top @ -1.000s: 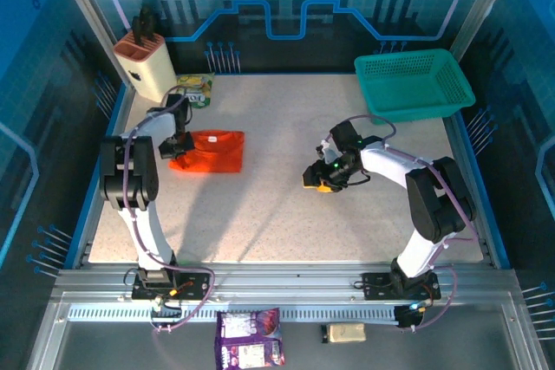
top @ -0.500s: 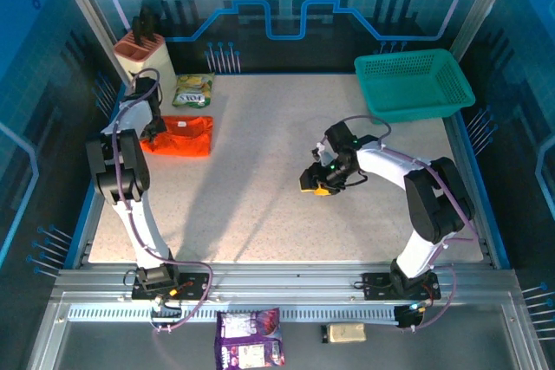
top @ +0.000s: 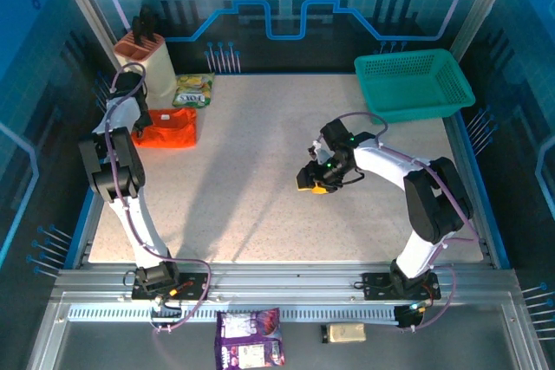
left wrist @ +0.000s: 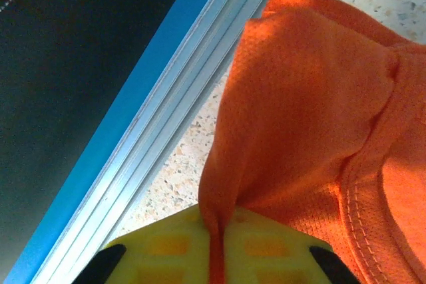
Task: Fold the inside-out t-shirt
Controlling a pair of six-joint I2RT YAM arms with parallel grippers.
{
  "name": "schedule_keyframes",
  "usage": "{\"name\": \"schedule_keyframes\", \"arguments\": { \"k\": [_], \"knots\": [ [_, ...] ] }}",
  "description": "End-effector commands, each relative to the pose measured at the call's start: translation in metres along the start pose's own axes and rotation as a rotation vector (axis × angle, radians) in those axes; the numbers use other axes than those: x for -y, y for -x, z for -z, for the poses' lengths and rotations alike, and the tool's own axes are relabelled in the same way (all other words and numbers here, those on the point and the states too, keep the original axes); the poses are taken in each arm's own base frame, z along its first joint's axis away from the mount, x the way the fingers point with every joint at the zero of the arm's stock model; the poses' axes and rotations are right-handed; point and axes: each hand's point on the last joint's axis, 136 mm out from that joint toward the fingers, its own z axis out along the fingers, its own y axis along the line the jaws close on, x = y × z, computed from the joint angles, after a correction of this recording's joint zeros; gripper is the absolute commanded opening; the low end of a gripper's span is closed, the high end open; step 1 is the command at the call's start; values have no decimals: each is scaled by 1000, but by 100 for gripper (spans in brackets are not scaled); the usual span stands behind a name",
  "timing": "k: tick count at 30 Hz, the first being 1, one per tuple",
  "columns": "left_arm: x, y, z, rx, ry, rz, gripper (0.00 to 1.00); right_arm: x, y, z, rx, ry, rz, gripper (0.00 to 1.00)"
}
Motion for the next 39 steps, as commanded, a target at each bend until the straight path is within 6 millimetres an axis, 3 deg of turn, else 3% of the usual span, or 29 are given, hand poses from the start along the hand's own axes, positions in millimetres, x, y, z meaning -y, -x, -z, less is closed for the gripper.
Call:
{"name": "schedule_keyframes", "arguments": {
  "k": [1,4,9,12,15,20,25,30,39],
  "knots": [
    [-2,18,12,44,-29,40,23,-9,-1,4,-2,7,-1,53],
    [-1,25,27,73,-77,80,38,-9,-1,7,16,3,7,53],
    [11,29,56,87,-179,99,46,2,6,19,71,-36,32,54],
    [34,12,72,26,-336,130,49,11,14,27,104,-46,28,55],
    [55,-22,77,-72,-462,184,57,16,19,31,120,-36,17,55],
    [52,-75,61,-175,-493,264,87,16,15,28,110,-21,16,56],
    [45,-96,36,-240,-549,386,89,21,6,21,81,-15,11,56],
    [34,-93,17,-243,-536,447,89,22,0,19,88,-1,2,56],
    [28,-62,-8,-211,-522,462,88,17,-3,20,88,14,3,56]
  ]
}}
